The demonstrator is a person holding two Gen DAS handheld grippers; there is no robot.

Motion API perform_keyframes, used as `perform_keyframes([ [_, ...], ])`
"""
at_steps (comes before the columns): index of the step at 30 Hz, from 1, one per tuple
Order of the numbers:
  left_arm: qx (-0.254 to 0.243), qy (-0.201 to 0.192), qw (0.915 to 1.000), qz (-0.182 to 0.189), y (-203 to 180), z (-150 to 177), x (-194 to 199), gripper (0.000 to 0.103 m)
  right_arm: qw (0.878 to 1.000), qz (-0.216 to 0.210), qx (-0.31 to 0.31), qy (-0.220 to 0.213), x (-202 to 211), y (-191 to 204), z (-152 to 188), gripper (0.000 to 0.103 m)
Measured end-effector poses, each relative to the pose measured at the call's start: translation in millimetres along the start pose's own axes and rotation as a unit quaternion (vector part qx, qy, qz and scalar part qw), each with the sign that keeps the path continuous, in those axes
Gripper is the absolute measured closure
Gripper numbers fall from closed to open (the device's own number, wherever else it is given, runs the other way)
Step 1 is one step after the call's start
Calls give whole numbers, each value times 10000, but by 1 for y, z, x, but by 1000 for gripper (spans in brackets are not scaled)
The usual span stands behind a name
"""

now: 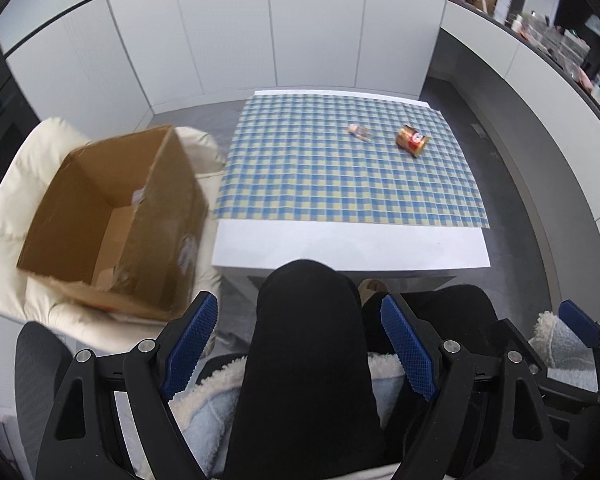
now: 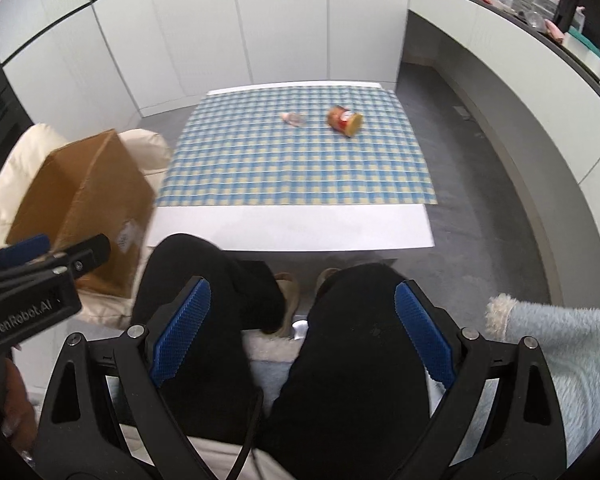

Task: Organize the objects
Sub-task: 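Move both open tools toward the bottle and tin on the cloth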

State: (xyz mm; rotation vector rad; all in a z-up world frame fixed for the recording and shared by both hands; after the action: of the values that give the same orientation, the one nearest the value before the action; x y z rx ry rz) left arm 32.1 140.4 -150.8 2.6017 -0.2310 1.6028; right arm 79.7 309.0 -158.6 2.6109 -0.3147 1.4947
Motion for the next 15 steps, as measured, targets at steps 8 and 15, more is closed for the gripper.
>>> perform_keyframes([
  [8, 34, 27, 10000, 80, -19, -20, -31, 18, 9990, 433, -58, 21, -23, -38, -5, 8],
  [15, 158, 136, 9997, 139, -25, -33, -60, 18, 9974, -140, -671, 202, -42, -64, -12, 8],
])
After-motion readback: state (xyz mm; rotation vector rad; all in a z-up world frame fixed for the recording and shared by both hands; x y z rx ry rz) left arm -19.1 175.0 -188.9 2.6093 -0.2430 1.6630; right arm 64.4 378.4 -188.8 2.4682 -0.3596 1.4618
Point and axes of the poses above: each gripper's, at about its wrist camera, not at the fingertips, and x roughly against the way its jaws point, y to its left, z to its underside, the point moved 5 cm from there along -x, roughly the way its jaws point, and after that the axes turned 2 degrees about z, right-handed, at the moved point
